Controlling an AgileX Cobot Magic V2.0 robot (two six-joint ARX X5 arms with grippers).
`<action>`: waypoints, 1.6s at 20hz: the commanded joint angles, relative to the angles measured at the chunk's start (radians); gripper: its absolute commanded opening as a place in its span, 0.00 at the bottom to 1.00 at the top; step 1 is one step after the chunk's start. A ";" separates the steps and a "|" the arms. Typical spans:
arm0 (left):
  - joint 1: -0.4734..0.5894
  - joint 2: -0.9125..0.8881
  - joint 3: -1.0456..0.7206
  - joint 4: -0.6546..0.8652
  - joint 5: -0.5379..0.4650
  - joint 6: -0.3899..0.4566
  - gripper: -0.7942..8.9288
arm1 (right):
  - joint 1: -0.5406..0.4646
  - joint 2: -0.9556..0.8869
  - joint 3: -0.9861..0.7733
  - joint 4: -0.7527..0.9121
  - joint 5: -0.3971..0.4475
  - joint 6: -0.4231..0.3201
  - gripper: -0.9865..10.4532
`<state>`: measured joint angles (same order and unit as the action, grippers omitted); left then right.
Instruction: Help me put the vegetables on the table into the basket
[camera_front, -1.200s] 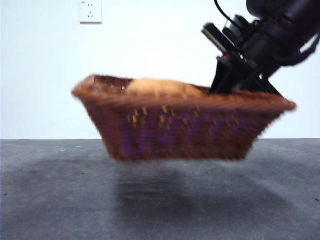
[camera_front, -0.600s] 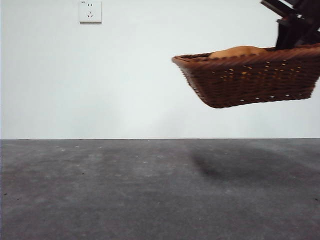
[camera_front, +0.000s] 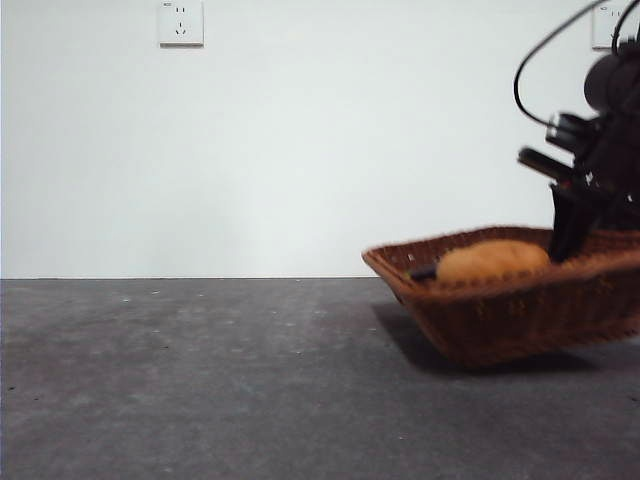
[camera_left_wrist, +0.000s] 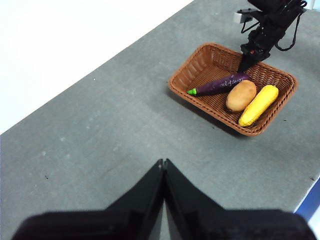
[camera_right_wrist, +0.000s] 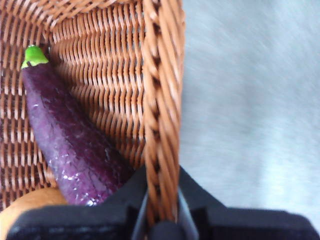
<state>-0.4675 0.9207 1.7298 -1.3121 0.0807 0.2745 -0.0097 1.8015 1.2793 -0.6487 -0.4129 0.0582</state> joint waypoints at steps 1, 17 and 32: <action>0.003 -0.002 0.000 0.002 -0.003 -0.013 0.07 | -0.018 0.035 -0.002 0.024 -0.008 -0.017 0.08; 0.003 0.018 0.000 -0.003 -0.003 -0.021 0.07 | -0.024 0.113 0.000 0.068 0.022 -0.034 0.47; 0.002 0.022 0.000 -0.003 -0.003 -0.021 0.08 | 0.010 -0.649 0.002 -0.665 -0.011 -0.217 0.08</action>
<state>-0.4675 0.9451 1.7298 -1.3163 0.0807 0.2604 -0.0029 1.1576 1.2827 -1.3167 -0.4194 -0.1287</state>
